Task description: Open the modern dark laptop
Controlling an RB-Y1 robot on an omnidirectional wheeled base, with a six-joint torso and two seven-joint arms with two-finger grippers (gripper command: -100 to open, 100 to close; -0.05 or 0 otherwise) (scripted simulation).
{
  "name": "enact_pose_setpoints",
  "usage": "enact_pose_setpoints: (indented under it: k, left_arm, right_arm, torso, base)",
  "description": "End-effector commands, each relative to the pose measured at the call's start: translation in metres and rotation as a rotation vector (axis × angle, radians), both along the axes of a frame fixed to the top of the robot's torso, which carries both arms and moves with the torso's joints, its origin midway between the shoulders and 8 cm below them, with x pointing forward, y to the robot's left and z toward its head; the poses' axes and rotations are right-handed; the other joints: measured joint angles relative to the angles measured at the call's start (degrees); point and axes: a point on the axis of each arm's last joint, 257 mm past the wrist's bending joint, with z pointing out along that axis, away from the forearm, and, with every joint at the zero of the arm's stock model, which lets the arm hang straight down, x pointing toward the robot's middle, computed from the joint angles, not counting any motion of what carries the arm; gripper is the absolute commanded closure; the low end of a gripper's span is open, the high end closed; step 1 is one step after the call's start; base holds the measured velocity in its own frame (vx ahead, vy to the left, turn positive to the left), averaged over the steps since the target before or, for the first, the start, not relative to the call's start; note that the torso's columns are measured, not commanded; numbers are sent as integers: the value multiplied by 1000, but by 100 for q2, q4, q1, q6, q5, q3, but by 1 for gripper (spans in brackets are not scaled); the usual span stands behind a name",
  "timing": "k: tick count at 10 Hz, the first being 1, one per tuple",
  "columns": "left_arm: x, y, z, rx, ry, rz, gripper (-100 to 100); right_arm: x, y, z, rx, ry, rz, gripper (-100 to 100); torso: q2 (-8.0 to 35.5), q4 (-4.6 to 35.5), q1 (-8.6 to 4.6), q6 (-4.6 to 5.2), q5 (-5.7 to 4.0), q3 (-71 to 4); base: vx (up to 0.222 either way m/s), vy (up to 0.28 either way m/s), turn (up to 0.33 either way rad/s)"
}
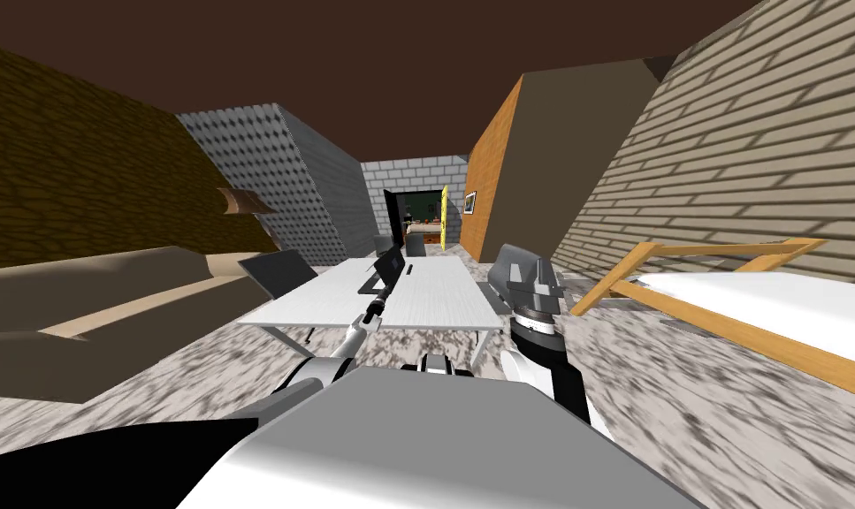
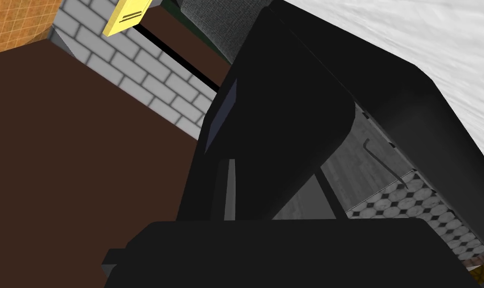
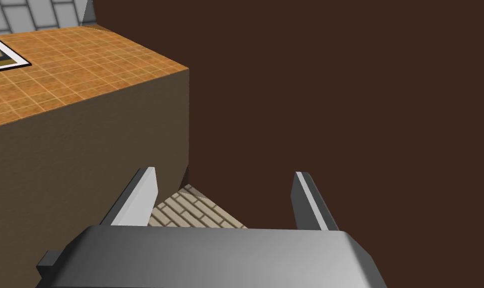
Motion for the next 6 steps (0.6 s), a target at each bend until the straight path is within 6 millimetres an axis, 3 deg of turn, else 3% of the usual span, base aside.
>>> enact_pose_setpoints:
  k: [1, 2, 3, 6]
  left_arm:
    - [-4, -20, -10, -8, 16, -59, 100]
    - [-5, -31, -12, -11, 20, -93, 100]
    - [-2, -21, -6, -3, 7, -73, 100]
    - [9, -44, -3, -163, -3, -70, 100]
  right_arm:
    - [0, 0, 0, 0, 0, 0, 0]
    - [0, 0, 0, 0, 0, 0, 0]
    - [0, 0, 0, 0, 0, 0, 0]
    - [0, 0, 0, 0, 0, 0, 0]
  torso:
    - [5, -4, 12, -3, 7, 3]
    - [-3, -6, 33, 6, 16, 0]
    - [-12, -7, 34, 1, 14, -6]
    - [-15, 16, 44, 5, 3, -6]
  base:
    - [46, -59, 188]
    - [38, -43, 164]
    - [19, -22, 53]
    - [-10, 95, -60]
